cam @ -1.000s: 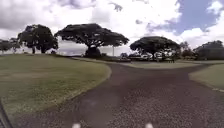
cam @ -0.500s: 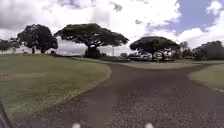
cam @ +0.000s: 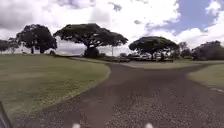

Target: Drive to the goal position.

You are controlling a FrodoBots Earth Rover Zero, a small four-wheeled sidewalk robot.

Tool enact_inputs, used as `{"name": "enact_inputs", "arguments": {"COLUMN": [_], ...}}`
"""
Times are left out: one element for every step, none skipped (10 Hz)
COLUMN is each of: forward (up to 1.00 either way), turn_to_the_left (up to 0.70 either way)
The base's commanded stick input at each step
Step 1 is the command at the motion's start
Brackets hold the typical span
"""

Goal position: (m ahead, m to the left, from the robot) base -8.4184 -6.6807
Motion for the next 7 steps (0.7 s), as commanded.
{"name": "enact_inputs", "arguments": {"forward": [0.00,0.00,0.00,0.00,0.00,0.00,0.00], "turn_to_the_left": [-0.70,-0.70,-0.70,-0.70,-0.70,-0.70,-0.70]}}
